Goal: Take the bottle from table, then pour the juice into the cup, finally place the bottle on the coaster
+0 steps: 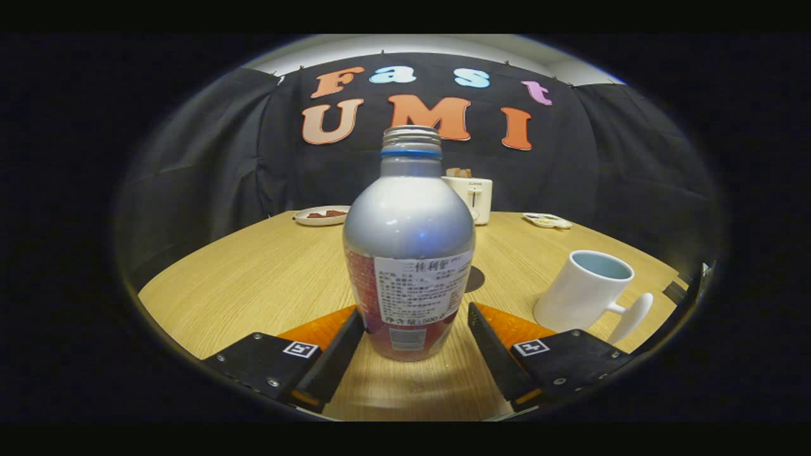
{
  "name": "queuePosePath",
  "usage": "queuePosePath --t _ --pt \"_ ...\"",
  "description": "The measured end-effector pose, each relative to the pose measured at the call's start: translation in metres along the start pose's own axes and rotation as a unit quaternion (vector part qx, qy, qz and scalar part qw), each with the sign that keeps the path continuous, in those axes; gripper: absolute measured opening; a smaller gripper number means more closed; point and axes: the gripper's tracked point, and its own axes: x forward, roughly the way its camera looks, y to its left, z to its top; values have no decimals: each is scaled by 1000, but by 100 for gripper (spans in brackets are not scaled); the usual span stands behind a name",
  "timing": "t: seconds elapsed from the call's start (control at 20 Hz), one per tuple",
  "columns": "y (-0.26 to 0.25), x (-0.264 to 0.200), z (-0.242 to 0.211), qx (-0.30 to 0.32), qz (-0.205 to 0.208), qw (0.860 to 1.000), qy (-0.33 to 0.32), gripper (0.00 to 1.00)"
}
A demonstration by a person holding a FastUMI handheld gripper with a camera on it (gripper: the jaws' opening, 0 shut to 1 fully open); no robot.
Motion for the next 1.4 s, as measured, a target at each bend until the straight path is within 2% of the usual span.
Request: queuePosePath --t 0.05,0.1,0.2,0.4,0.75,0.95,1.2,1.4 --pt "1 -3 1 -1 0 1000 -3 92" --pt "0 1 0 1 -1 1000 -2 79" --pt "5 0 -1 6 9 1000 3 76" --pt "-1 -4 6 21 -9 1000 13 75" --pt "1 -15 42 127 5 992 -11 75" --pt "1 -18 56 221 17 975 -25 74" --pt "-11 -15 63 291 11 956 -22 75" --pt "-23 -14 76 354 7 935 -30 75"
